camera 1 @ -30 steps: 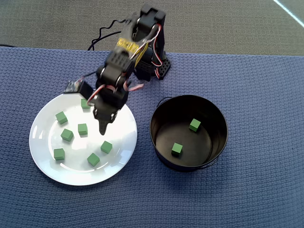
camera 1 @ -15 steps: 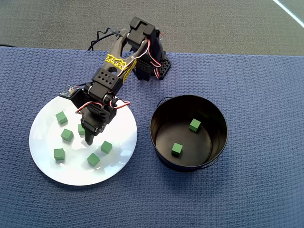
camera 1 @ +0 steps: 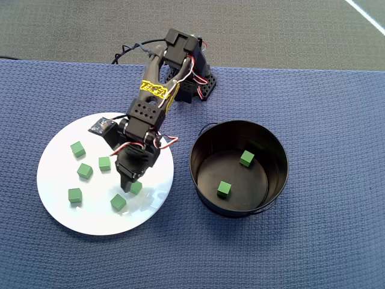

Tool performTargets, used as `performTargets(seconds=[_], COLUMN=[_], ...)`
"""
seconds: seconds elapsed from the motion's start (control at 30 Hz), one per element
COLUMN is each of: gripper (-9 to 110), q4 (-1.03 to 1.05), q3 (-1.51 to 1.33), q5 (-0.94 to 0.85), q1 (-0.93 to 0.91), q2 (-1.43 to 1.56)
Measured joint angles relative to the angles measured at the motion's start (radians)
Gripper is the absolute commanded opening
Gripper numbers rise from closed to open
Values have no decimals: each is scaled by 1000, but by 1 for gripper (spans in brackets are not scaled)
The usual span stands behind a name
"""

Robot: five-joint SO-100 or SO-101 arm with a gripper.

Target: Pick up the green cubes from the white plate and place them in the black recipient

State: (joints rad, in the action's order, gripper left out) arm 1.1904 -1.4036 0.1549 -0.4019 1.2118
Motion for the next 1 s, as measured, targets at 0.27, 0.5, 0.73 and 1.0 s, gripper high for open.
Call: performTargets(seconds=[0.27,0.5,0.73,1.0], gripper=[14,13,0,0], q4=[17,20,20,44], q3=[64,91,92,97], q5=[-41,-81,-100,-100], q1=[11,11,11,-18], q2=[-80,-115,-140,-132])
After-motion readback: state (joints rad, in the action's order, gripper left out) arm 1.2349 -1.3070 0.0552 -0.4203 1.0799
